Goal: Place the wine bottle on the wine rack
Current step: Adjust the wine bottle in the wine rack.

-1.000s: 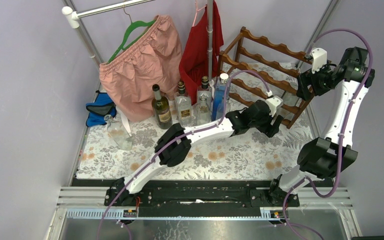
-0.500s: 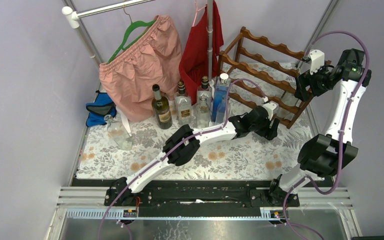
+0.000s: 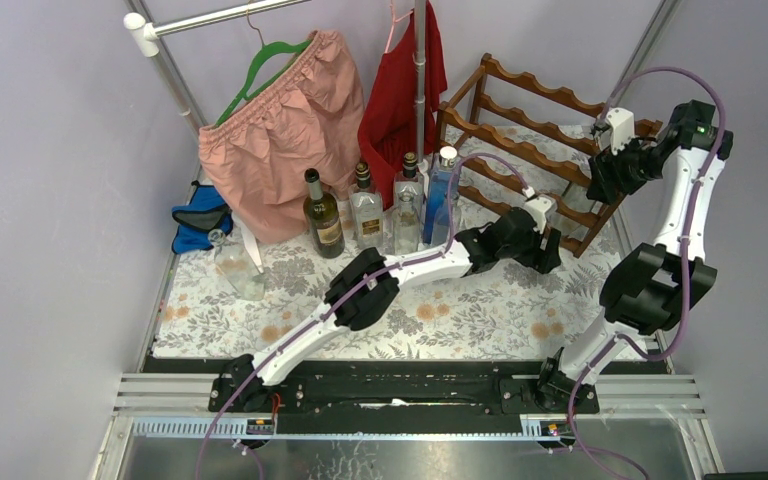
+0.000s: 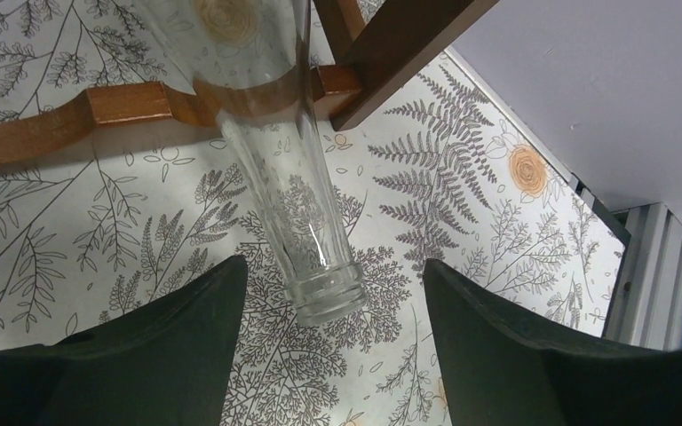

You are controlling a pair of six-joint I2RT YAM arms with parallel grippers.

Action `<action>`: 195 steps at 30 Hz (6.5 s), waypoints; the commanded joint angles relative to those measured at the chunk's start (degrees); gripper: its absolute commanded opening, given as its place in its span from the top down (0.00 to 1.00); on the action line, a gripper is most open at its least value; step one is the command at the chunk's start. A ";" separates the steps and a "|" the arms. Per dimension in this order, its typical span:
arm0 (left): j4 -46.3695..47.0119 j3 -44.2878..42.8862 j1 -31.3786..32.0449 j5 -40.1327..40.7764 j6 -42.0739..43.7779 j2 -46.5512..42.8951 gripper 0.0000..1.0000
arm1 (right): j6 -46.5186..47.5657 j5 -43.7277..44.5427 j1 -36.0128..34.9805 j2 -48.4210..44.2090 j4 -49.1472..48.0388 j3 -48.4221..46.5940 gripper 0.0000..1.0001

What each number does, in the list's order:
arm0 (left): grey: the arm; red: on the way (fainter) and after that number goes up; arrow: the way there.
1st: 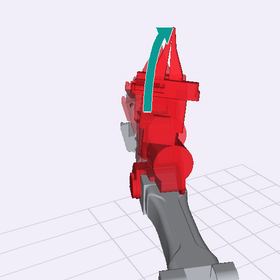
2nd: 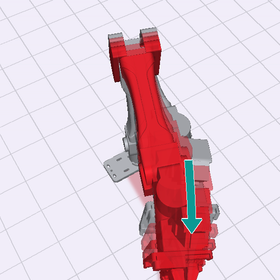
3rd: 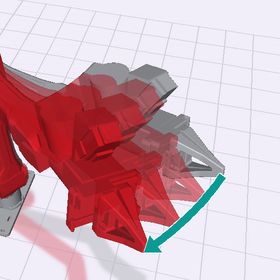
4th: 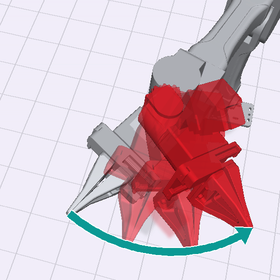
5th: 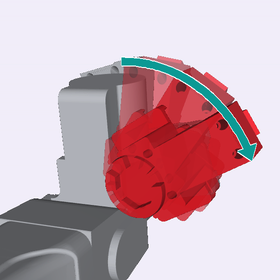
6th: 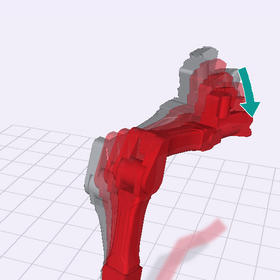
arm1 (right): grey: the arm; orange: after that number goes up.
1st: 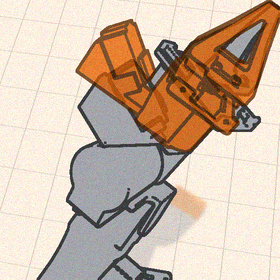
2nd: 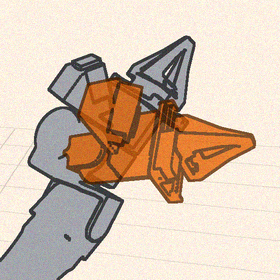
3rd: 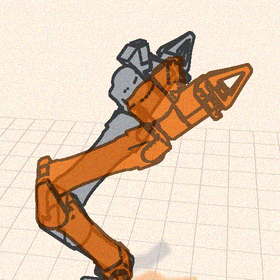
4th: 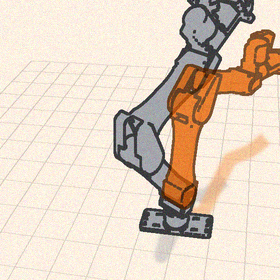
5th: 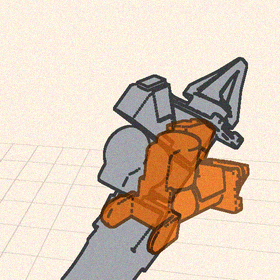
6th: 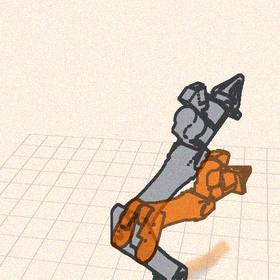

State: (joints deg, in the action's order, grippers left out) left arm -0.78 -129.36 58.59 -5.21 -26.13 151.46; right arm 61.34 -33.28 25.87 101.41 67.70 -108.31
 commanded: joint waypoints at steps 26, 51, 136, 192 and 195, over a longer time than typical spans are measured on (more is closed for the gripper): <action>12.66 21.82 -2.38 -11.47 -8.06 -14.12 0.22 | -0.39 -5.00 0.02 -16.01 5.32 13.43 0.77; 1.18 16.02 1.20 -1.32 0.01 -11.49 0.29 | -5.01 -2.94 0.06 -19.31 -1.00 20.18 0.76; 78.56 63.28 13.51 29.97 -71.65 -8.95 0.32 | 3.15 -0.21 0.14 -36.99 4.23 35.66 1.00; 43.00 61.03 12.89 31.20 -98.44 -9.35 0.43 | 3.67 -2.83 0.10 -37.51 6.50 34.07 1.00; 41.70 61.13 13.04 31.66 -98.60 -9.81 0.40 | 3.76 -2.93 0.13 -37.65 6.65 34.04 1.00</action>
State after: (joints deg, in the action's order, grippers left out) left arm 58.00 -70.72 71.57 25.19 -114.15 137.84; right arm 63.48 -34.00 26.37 65.39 66.17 -73.97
